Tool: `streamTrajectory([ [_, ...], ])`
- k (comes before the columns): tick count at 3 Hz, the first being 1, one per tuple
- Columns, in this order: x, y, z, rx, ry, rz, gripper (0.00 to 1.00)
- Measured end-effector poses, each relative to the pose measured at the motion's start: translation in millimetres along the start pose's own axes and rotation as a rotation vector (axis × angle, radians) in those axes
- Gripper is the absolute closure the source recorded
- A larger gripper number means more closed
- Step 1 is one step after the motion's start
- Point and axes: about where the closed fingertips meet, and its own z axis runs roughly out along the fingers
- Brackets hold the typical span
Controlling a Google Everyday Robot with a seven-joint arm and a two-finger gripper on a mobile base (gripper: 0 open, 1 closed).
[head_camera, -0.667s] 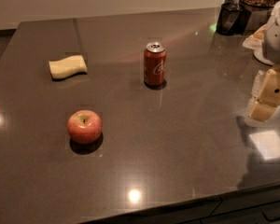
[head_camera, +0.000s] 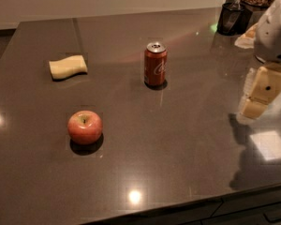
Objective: Pick apple
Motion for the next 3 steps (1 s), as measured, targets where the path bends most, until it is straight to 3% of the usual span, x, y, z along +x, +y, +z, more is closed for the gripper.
streamTrajectory([
  [2,-92,12,48,-0.115,-0.116,-0.141,0.00],
  [3,-124,27,71,-0.151,-0.147,-0.192,0.00],
])
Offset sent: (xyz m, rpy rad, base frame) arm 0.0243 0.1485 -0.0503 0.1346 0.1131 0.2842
